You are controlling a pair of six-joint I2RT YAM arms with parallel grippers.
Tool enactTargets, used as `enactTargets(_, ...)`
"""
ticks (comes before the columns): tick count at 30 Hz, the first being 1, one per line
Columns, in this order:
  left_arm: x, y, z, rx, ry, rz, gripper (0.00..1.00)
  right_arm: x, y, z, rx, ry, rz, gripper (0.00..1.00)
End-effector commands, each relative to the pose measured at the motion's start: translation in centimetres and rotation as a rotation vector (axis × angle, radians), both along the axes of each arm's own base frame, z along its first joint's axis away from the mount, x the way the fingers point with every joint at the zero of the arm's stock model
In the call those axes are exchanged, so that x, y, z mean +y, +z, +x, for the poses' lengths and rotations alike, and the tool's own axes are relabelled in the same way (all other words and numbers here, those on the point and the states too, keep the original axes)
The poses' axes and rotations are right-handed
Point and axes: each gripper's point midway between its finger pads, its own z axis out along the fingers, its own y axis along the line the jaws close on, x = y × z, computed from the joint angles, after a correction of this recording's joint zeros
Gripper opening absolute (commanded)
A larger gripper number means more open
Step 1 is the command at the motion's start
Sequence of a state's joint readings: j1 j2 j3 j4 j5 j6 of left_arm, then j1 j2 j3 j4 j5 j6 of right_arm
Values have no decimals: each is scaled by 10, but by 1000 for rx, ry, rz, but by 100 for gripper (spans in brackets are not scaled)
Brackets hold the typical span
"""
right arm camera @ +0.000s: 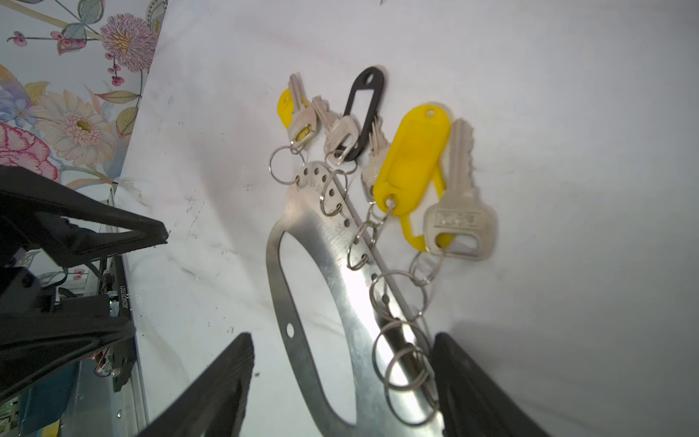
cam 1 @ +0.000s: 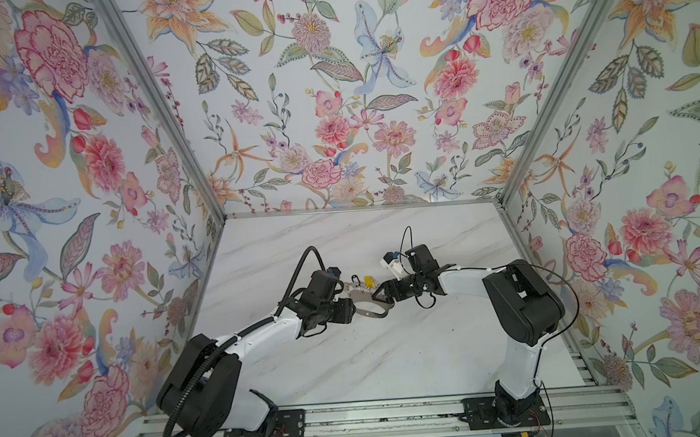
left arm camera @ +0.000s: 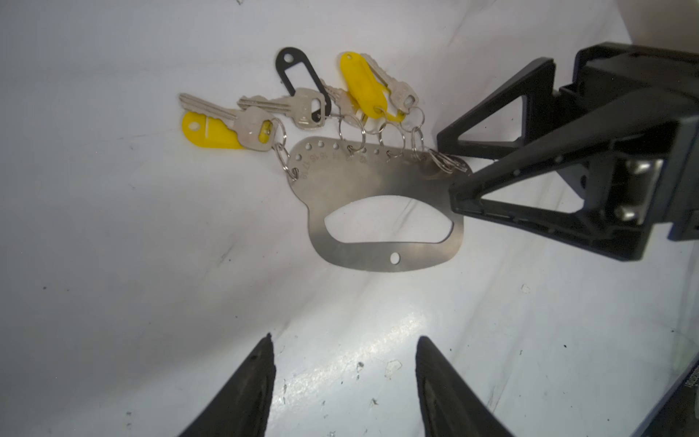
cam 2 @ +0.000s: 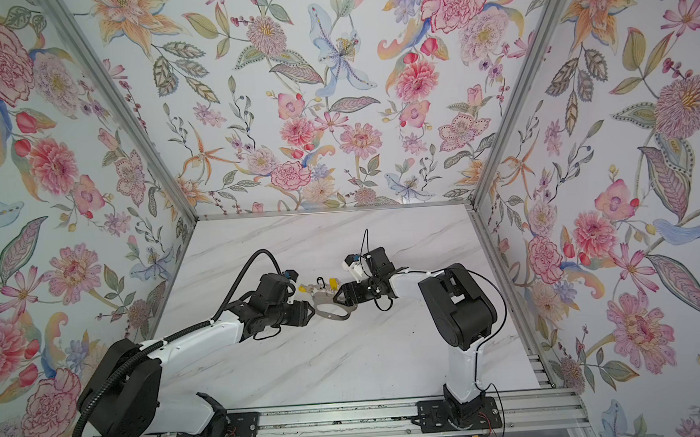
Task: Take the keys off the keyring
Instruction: 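Carry the plate toward the right gripper while the right arm reaches in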
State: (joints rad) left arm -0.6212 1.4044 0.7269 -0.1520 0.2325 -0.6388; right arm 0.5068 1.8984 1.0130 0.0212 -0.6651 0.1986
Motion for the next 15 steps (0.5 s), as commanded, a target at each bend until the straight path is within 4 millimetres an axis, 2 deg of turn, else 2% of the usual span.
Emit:
enactTargets(1, -5, 0, -11, 29, 63, -89, 63, 7, -3, -27, 54, 46, 4, 76)
enactTargets(10, 14, -22, -32, 67, 136, -81, 63, 37, 6, -63, 80, 56, 36, 77)
enactTargets(13, 15, -25, -29, 59, 160, -89, 61, 46, 13, -64, 72, -2, 43, 79)
enactTargets(15, 13, -25, -27, 59, 169, -104, 60, 42, 16, -57, 61, -64, 31, 79)
